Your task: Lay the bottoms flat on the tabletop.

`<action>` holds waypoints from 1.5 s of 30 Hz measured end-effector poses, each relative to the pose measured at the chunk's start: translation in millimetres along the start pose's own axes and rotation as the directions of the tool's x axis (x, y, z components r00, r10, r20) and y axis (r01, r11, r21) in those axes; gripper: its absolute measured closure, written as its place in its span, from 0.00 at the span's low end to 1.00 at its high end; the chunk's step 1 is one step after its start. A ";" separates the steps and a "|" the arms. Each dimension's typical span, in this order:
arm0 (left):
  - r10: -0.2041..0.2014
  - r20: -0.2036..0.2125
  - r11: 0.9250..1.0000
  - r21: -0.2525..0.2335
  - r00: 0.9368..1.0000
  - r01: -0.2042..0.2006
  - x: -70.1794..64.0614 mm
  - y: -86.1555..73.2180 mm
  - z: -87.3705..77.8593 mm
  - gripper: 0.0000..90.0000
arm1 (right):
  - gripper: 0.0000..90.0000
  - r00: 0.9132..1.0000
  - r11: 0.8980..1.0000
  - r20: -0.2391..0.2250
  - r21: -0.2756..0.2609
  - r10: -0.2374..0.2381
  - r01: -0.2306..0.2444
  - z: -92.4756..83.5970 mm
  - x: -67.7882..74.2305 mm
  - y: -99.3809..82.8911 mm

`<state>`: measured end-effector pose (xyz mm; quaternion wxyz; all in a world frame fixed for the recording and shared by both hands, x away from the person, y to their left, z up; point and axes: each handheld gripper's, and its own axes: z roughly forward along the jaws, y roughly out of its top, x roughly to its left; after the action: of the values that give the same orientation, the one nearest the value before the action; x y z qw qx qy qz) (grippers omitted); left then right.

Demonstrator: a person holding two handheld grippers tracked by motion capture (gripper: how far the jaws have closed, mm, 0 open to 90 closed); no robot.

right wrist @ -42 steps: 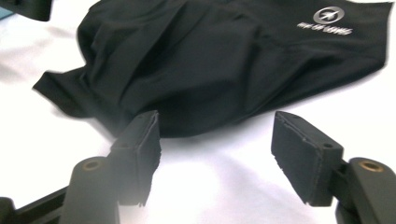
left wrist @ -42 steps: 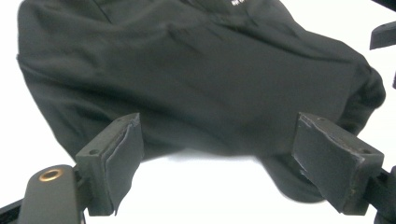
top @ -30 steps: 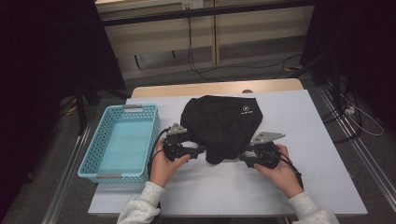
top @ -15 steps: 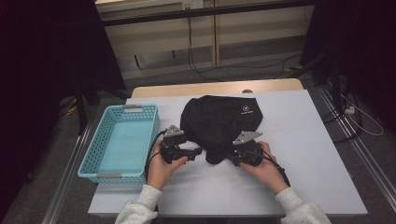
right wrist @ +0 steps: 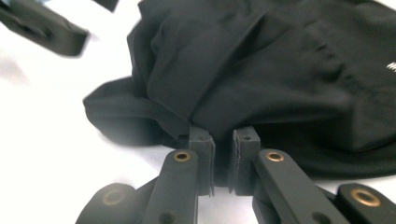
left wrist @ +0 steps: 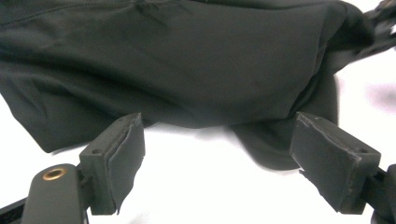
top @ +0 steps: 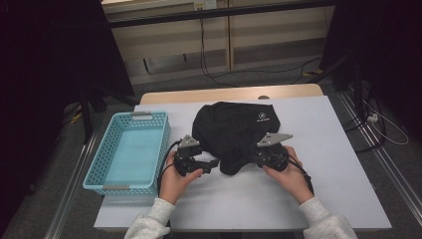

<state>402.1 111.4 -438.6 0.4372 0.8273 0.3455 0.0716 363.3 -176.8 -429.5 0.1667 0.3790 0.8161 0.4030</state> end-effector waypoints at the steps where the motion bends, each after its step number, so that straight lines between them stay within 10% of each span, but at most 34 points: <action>1: 0.000 0.004 1.000 0.003 1.000 0.000 0.1 0.0 0.3 0.20 | 0.92 1.000 1.000 -0.004 -0.010 0.007 -0.007 -3.5 -1.5 0.7; 21: 0.031 0.019 0.999 0.016 0.999 -0.031 1.3 3.8 21.7 0.36 | 0.94 0.989 0.986 0.070 -0.106 0.133 -0.126 -21.9 -31.2 -4.0; 35: 0.061 -0.013 0.998 0.022 0.998 -0.060 13.6 10.0 42.6 0.35 | 0.92 0.977 0.983 0.124 0.034 0.173 -0.178 23.1 -55.0 -8.6; 45: 0.106 0.001 0.991 0.086 0.994 -0.106 5.9 11.6 44.8 0.74 | 0.69 0.982 0.987 0.103 -0.004 0.159 -0.159 -2.5 -32.9 -11.5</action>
<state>431.3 80.6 -458.0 0.3959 0.8625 0.3046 0.0814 377.9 -207.4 -438.2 0.1751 0.4636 0.7743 0.3935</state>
